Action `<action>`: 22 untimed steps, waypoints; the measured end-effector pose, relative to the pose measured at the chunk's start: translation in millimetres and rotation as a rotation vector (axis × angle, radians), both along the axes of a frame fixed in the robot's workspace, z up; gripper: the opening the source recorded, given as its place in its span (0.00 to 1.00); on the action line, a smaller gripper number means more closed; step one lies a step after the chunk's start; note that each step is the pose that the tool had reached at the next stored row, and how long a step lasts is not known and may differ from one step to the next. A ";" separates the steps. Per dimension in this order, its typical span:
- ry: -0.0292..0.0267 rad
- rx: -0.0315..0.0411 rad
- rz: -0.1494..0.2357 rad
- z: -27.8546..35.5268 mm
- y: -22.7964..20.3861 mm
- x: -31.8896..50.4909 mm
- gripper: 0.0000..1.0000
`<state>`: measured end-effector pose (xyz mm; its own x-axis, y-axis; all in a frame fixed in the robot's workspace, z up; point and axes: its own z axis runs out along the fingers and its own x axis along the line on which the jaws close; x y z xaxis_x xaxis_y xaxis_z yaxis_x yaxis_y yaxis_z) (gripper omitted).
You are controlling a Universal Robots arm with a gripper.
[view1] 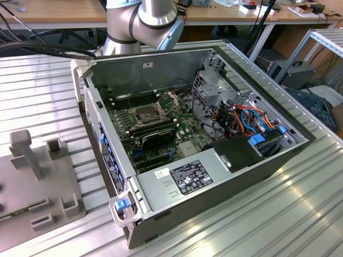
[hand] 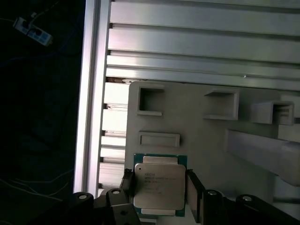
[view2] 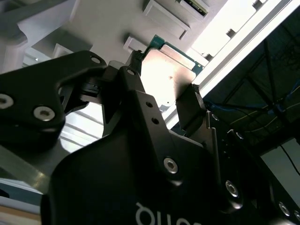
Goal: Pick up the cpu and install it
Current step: 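Pick up the cpu and move it towards the insertion slot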
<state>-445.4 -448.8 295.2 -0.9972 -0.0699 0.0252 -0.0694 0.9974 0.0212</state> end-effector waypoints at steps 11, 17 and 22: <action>-0.0001 0.0001 0.000 4.3 0.0 0.0 0.55; -0.0001 0.0001 0.000 4.8 0.0 0.0 0.55; -0.0001 0.0000 0.000 5.2 0.0 0.0 0.55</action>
<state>-445.4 -448.7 300.4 -0.9972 -0.0699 0.0251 -0.0694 0.9974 0.0213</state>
